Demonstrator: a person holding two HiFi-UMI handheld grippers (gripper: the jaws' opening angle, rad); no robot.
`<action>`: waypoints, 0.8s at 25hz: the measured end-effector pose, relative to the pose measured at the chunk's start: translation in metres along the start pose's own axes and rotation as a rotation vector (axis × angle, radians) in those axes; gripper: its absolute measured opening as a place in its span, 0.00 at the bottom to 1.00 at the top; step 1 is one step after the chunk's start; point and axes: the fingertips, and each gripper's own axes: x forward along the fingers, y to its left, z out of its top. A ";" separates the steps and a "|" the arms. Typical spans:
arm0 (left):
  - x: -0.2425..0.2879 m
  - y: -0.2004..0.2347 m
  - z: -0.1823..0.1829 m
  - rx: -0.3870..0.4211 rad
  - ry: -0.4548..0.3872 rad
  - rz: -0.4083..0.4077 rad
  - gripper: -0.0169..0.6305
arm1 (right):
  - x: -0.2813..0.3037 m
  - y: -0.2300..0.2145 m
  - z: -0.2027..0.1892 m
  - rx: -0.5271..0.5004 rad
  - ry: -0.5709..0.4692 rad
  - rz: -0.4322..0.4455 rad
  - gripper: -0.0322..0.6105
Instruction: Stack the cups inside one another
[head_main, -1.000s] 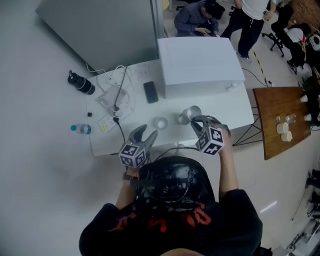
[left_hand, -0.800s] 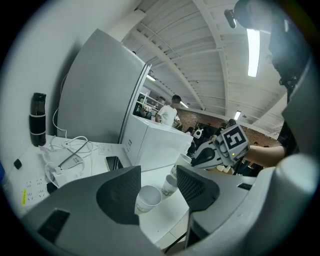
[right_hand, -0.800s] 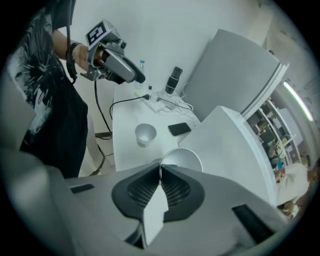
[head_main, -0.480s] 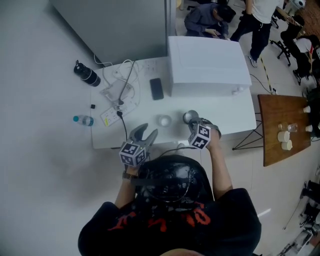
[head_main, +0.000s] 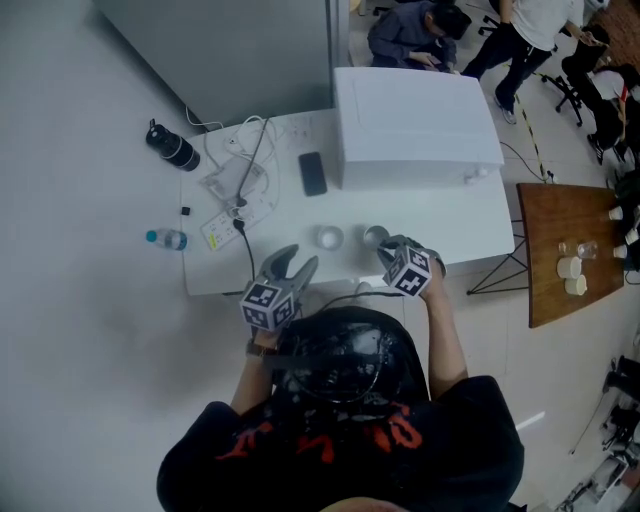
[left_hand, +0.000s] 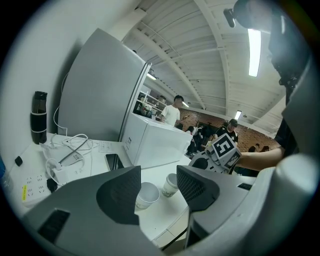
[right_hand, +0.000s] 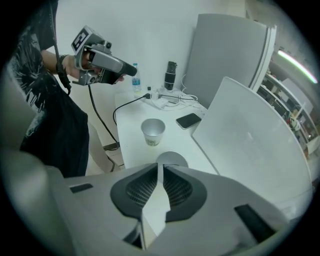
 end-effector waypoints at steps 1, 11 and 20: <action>0.001 -0.001 0.001 0.002 0.000 -0.003 0.38 | -0.001 0.001 0.000 0.001 -0.005 -0.001 0.11; 0.004 -0.007 0.002 0.011 0.002 -0.014 0.38 | -0.007 0.015 0.004 -0.024 0.014 -0.002 0.18; -0.006 -0.002 -0.003 -0.013 -0.020 0.017 0.38 | 0.020 0.012 0.009 -0.045 0.067 -0.049 0.18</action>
